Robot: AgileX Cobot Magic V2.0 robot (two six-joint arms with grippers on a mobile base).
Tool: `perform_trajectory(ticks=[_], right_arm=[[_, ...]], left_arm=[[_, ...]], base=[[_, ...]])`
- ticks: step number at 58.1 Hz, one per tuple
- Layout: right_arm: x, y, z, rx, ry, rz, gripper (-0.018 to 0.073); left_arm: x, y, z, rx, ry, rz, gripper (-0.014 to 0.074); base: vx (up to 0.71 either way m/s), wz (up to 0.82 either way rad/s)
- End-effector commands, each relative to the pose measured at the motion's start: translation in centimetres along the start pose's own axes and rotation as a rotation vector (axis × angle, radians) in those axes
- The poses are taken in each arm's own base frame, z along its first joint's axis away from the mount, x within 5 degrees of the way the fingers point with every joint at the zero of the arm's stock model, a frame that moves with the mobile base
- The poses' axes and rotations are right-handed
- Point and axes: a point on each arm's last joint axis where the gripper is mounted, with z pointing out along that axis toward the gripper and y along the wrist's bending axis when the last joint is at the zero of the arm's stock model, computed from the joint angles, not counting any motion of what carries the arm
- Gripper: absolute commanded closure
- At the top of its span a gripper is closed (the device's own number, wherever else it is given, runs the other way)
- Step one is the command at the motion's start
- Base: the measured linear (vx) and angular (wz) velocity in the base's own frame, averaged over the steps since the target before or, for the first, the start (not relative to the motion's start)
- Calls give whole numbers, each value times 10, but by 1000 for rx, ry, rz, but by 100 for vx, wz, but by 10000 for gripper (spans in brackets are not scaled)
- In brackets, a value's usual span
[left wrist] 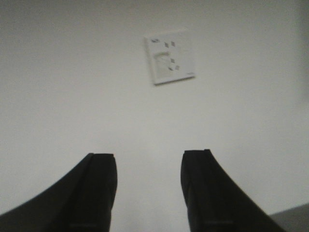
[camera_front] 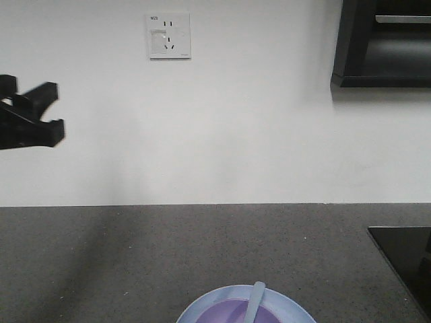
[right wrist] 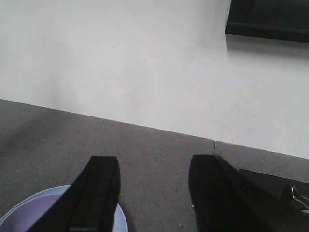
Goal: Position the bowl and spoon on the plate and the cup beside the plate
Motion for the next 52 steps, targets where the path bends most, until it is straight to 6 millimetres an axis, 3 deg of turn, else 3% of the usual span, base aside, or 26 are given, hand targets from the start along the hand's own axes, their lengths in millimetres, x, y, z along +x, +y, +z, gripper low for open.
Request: perform_trajectory(ticks=[1,6,11,17,22,27,38,52], right_arm=[[-14,-1,-4,3,-96,-17,151],[-14,-1,-4,4,-90,-17,151],[-14,-1,-4,4,-90,-17,151],[-14,-1,-3,4,-86,-17,151],[-13,-1,-3,4,-83,-17,151],[-13,-1,-3,4,-83,-17,151],[-13,-1,-3,4,-80,-17,151],[-9,-1,-3,11,-40,-16,151]], left_arm=[[-25,25,-18,-110,-74,9,192],[-25,44,-27,-217,-67,-35,192],[-14,59,-38,-330,9,15,192],[13,77,-56,-558,252,196,192],[28,94,-77,-821,410,193,207],[32,100,-91,-940,472,188,264],[28,88,-78,-765,383,193,479],[28,63,-49,-481,266,150,496]], base=[[0,0],[0,0],[0,0],[0,0],[0,0],[0,0],[0,0],[0,0]])
